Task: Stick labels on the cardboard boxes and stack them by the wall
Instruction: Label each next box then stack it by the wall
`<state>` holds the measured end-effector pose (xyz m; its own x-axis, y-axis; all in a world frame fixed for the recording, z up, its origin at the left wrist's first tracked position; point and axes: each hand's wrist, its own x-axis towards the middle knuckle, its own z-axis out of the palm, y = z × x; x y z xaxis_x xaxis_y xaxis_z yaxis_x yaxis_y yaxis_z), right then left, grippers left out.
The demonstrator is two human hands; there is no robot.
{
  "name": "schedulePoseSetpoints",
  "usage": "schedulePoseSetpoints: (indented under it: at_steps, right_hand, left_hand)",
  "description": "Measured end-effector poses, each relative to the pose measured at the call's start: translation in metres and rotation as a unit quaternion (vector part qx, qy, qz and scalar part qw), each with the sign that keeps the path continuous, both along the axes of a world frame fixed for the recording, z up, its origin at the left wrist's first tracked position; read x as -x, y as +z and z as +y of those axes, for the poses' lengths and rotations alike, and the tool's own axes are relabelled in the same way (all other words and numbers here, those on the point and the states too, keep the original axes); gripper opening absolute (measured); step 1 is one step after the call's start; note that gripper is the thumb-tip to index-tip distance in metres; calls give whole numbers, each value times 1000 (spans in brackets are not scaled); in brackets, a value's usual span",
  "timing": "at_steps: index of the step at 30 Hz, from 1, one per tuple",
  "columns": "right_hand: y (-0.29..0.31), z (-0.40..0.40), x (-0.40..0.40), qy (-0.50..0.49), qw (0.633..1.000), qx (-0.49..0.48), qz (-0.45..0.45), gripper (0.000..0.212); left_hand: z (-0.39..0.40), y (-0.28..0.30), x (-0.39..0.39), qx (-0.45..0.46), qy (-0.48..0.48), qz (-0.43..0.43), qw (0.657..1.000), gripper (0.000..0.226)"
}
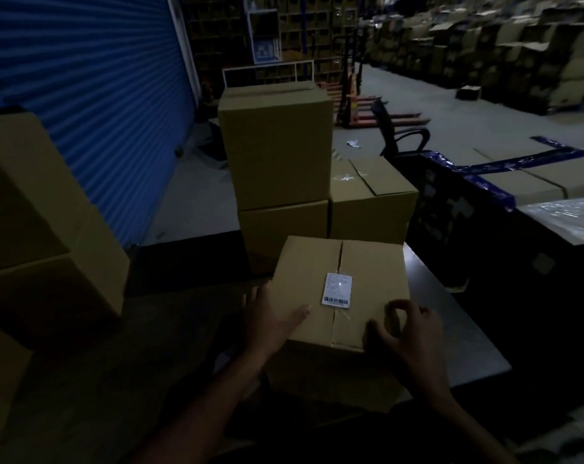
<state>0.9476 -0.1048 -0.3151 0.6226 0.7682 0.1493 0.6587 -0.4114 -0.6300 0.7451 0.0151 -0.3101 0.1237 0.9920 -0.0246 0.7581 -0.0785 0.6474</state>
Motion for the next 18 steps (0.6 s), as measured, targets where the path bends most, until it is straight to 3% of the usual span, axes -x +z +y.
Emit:
schedulePoseSetpoints:
  at_steps: [5, 9, 14, 18]
  right_hand:
    - [8, 19, -22, 89, 982, -10, -164, 41]
    - [18, 60, -33, 207, 971, -8, -119, 47]
    - [9, 91, -39, 168, 979, -12, -115, 39]
    - [4, 98, -44, 140, 985, -13, -103, 31]
  left_hand:
    - [28, 5, -15, 25, -63, -13, 998, 108]
    - [52, 12, -25, 53, -117, -1, 992, 111]
    - [79, 22, -45, 56, -189, 78, 977, 117]
    - [85, 13, -61, 24, -207, 86, 974, 125]
